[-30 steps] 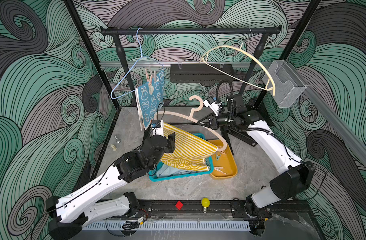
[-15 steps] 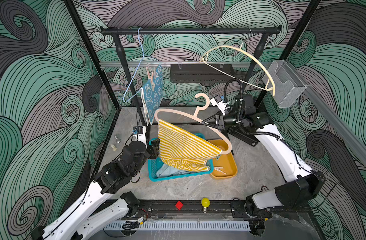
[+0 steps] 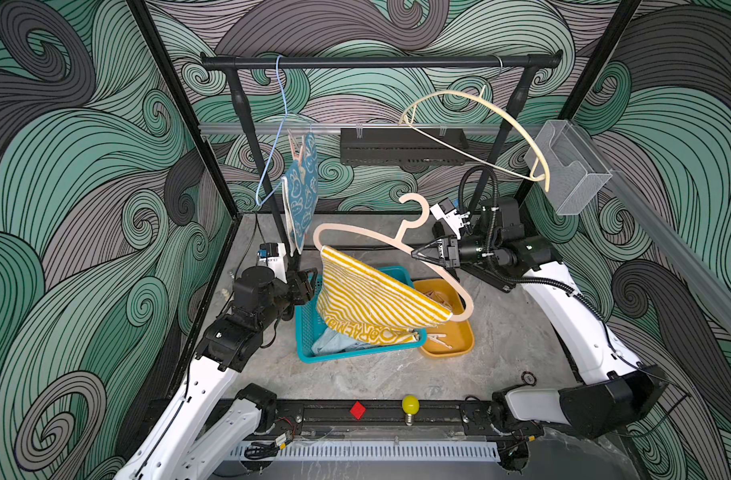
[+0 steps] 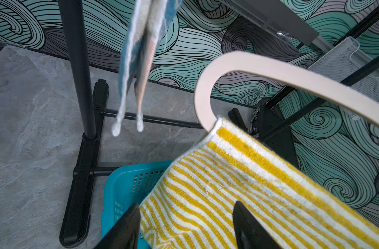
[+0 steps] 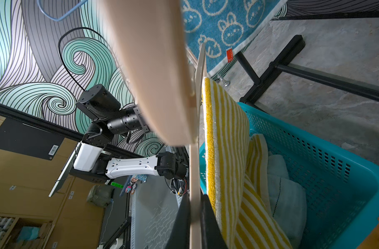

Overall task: Remove the clothespins securing towels to the hanger
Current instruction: Remove the towel from the hanger.

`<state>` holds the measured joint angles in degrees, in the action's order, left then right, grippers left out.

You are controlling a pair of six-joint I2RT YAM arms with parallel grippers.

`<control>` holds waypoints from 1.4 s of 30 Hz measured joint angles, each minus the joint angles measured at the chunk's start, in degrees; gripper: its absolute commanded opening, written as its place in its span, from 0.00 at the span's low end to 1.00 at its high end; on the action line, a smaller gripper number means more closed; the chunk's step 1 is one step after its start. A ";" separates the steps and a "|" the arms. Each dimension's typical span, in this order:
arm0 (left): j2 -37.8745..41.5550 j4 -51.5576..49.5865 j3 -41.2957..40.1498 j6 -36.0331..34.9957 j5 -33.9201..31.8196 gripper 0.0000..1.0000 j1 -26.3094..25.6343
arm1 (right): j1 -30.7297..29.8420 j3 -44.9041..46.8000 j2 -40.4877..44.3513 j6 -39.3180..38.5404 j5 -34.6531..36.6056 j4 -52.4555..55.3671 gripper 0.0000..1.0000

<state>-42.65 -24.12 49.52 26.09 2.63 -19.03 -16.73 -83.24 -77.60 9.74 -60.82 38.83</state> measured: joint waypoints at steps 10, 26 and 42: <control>-4.44 6.51 -0.15 -0.26 19.80 0.66 9.86 | 0.37 0.04 0.00 0.35 -2.23 -0.09 0.00; -9.75 9.86 0.76 -2.10 31.41 0.59 12.63 | 0.63 0.04 0.00 1.42 -4.22 -0.72 0.00; -13.46 12.09 4.22 -2.56 33.14 0.43 12.63 | 0.63 0.61 0.02 2.34 -5.38 -2.27 0.00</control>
<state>-56.12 -12.03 53.74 23.53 35.77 -6.39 -16.10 -82.63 -77.58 12.08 -66.19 36.56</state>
